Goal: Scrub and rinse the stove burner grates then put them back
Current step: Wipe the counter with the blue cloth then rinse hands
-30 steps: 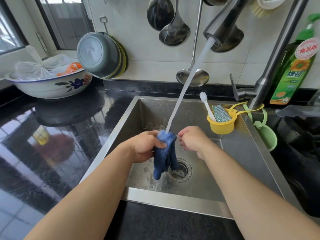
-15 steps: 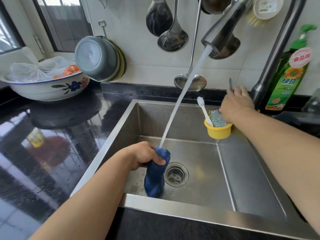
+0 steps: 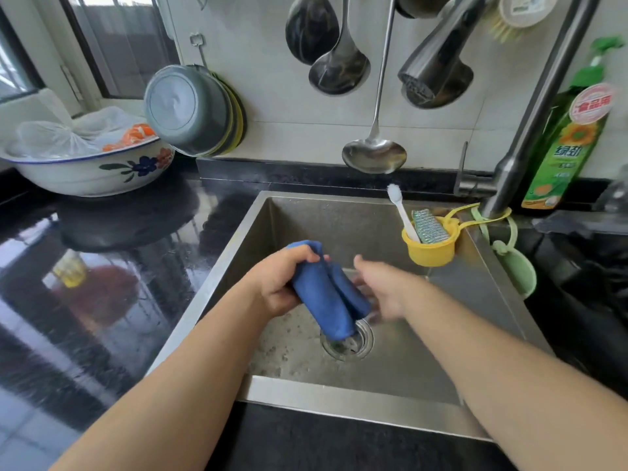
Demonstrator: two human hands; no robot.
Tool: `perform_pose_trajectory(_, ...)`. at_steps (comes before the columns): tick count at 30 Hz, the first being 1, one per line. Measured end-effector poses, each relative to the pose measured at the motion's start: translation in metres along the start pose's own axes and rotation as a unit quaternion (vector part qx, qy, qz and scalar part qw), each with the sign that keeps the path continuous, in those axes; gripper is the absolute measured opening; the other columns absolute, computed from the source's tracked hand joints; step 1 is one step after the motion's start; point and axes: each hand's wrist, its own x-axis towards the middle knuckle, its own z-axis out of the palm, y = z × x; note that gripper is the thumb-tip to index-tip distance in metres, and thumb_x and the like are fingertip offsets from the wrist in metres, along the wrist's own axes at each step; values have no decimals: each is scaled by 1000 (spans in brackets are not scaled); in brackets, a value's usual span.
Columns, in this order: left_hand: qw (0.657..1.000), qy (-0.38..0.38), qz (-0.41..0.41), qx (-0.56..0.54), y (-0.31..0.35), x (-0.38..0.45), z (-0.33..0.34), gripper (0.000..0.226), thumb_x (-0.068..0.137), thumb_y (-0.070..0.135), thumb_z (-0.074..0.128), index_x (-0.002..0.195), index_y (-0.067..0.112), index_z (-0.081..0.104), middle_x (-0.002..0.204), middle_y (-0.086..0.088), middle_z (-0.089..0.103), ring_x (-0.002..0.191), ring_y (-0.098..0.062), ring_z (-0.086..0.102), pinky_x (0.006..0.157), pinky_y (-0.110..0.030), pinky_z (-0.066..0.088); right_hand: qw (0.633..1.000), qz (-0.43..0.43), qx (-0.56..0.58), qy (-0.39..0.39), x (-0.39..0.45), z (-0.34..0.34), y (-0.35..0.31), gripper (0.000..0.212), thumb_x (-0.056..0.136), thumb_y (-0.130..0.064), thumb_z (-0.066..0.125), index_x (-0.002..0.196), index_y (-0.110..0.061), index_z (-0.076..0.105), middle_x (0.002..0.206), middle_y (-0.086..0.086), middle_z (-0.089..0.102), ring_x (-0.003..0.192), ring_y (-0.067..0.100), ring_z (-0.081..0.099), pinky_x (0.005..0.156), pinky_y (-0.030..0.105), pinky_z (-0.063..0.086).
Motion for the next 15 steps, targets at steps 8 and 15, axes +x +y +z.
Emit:
perform_pose_trajectory(8, 962, 185, 171, 108, -4, 13, 3, 45, 80, -12, 53, 104, 24, 68, 96, -11, 61, 84, -23, 59, 74, -35, 55, 929, 20, 210, -304, -15, 27, 13, 89, 91, -80, 18, 141, -16, 54, 136, 19, 62, 124, 50, 55, 96, 56, 48)
perform_pose_trajectory(15, 850, -39, 207, 483, 16, 17, 19, 37, 106, 39, 49, 135, 22, 64, 146, 7, 52, 121, 9, 53, 101, -9, 41, 893, -20, 374, -251, -24, 19, -7, 85, 86, -85, 25, 113, -19, 70, 101, 10, 69, 85, 23, 60, 56, 25, 38)
